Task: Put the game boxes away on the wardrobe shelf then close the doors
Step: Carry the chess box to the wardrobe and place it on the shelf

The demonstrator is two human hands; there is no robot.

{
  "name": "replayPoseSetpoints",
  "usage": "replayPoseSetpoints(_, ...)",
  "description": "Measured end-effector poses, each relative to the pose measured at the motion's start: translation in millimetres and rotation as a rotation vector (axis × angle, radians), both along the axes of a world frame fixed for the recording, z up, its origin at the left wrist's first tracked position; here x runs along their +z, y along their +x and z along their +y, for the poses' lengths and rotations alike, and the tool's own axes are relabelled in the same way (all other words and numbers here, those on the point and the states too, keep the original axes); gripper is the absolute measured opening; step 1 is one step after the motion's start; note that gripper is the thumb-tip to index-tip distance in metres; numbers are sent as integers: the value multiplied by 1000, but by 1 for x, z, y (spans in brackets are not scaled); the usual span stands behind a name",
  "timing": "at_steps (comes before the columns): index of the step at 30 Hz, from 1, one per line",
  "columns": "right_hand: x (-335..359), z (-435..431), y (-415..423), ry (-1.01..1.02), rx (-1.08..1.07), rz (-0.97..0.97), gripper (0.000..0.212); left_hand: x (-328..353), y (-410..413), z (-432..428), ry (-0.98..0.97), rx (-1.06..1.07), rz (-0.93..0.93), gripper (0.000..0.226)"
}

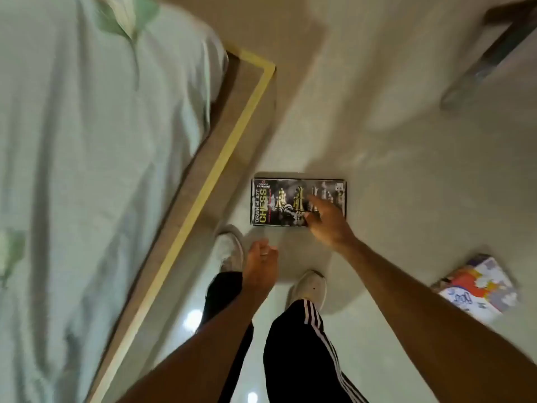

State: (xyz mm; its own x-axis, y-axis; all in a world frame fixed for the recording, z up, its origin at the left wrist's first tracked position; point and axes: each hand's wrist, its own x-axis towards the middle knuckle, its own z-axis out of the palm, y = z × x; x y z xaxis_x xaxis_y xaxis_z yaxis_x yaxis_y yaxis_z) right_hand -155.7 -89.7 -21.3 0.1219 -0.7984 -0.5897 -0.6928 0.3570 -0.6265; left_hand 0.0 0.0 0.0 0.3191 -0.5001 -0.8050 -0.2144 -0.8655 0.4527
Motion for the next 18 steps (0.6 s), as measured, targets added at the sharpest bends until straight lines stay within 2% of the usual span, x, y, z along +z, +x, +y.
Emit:
replayPoseSetpoints(2,-33,-17,0,-80,76,73,45,-41,-10,-8,47,57,42,34)
replayPoseSetpoints(4,-93,-34,-2,-136,157,182,46,-102,-22,-18,190,136,112,38)
replayPoseSetpoints(6,-139,-45,-4,-148,296,289,54,-148,-27,-26,291,253,191,39)
replayPoseSetpoints(10,-178,-64,-10,-131,438,369,71,-173,-32,-46,240,516,294,25)
replayPoseSetpoints(13,-177,-66,-17,-151,402,349,67,-167,-29,-61,90,611,314,23)
replayPoseSetpoints(18,-168,-50,-30,73,174,153,58,-170,-8,-89,54,628,315,46)
